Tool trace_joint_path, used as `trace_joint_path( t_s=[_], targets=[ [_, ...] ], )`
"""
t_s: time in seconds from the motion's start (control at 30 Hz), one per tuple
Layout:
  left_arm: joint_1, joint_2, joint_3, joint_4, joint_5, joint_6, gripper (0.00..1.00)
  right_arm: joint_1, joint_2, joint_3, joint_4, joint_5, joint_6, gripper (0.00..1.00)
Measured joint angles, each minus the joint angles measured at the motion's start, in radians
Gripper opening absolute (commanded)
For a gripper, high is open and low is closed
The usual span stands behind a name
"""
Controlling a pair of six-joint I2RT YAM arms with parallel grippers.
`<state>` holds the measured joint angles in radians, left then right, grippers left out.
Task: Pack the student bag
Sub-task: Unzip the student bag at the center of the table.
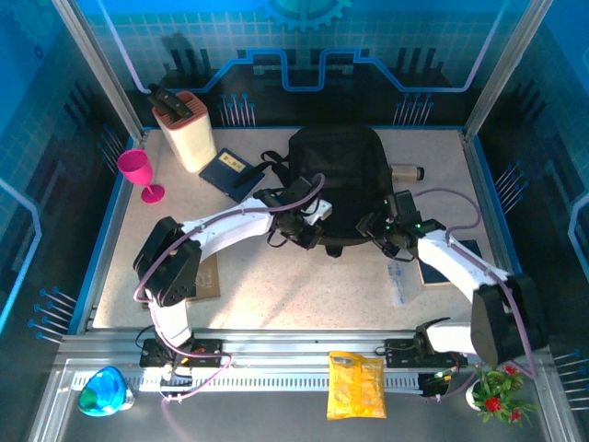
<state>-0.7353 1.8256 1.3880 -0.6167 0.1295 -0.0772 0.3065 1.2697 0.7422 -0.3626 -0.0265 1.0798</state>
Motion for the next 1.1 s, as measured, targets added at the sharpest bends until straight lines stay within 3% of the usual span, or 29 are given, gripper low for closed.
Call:
trace_joint_path(
  t_s=[0.27,0.53,0.7,0.77,1.0,1.1],
  targets=[
    [-0.03,-0.032,0.018,-0.008,0.015,0.0,0.0,0.121,-0.019,-0.009,0.007,0.001,0.217,0.73],
    [-0.034,-0.054,0.017,-0.008,0.026,-0.002,0.0,0.134,0.08,0.006,0.055,-0.001,0.306,0.77],
    [-0.035,-0.064,0.015,-0.008,0.034,-0.002,0.0,0.134,0.113,0.006,0.109,-0.019,0.329,0.73],
    [-0.035,-0.066,0.011,-0.007,0.034,-0.002,0.0,0.136,0.118,0.006,0.122,-0.027,0.336,0.65],
    [-0.039,-0.08,-0.022,-0.007,0.021,-0.015,0.0,0.143,0.117,0.005,0.137,-0.029,0.348,0.22],
    [-0.039,-0.11,-0.057,-0.007,-0.008,-0.031,0.0,0.142,0.105,0.003,0.128,-0.012,0.343,0.14]
  ],
)
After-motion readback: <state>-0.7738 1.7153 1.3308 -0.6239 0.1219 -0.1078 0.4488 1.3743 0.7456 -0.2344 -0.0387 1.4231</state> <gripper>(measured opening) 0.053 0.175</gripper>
